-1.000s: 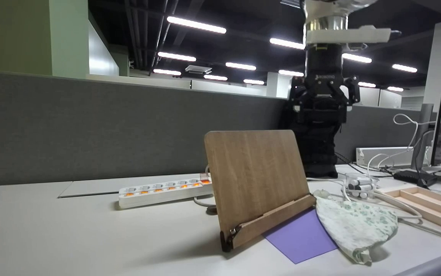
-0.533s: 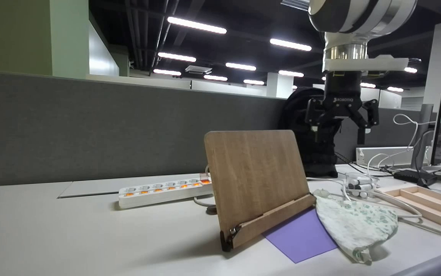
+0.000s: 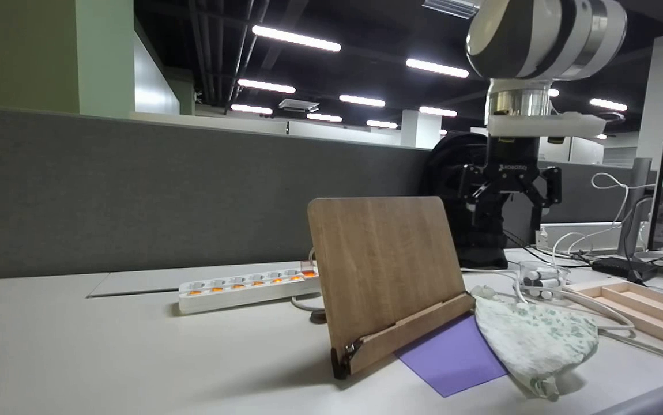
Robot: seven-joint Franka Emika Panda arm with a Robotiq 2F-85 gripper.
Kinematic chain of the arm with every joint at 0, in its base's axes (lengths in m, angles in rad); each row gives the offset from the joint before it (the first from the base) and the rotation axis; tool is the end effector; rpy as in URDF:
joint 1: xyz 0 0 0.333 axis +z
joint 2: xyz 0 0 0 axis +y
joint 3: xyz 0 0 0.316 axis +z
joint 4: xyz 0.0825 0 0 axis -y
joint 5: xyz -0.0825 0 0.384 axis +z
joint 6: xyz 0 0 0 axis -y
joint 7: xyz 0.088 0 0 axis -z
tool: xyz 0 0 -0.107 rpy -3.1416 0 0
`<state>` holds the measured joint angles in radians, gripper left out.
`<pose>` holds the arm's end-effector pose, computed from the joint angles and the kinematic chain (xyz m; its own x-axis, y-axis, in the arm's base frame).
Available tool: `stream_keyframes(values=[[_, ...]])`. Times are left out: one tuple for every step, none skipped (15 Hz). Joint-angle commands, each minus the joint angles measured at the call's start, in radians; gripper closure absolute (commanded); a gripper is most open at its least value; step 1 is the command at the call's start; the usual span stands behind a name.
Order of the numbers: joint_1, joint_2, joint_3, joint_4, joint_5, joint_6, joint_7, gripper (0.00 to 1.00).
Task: Hang the white cloth on the wooden board
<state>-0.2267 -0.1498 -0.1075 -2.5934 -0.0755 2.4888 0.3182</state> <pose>0.4133 -0.1422 0.3133 0.8286 -0.5574 0.0518 -0.5588 -0.8291 0.0171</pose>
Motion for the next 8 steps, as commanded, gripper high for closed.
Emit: stream_keyframes(values=[[-0.028, 0.122, -0.022, 0.013, -0.097, 0.115, 0.074, 0.0], [-0.032, 0.152, -0.033, 0.017, -0.127, 0.137, 0.095, 0.0], [-0.035, 0.187, -0.049, 0.023, -0.156, 0.158, 0.111, 0.0], [-0.033, 0.217, -0.067, 0.029, -0.181, 0.174, 0.124, 0.0], [-0.03, 0.249, -0.088, 0.033, -0.192, 0.191, 0.125, 0.0], [-0.026, 0.28, -0.11, 0.039, -0.201, 0.206, 0.125, 0.0], [-0.023, 0.314, -0.129, 0.047, -0.189, 0.218, 0.105, 0.0], [-0.019, 0.342, -0.145, 0.054, -0.17, 0.225, 0.09, 0.0]])
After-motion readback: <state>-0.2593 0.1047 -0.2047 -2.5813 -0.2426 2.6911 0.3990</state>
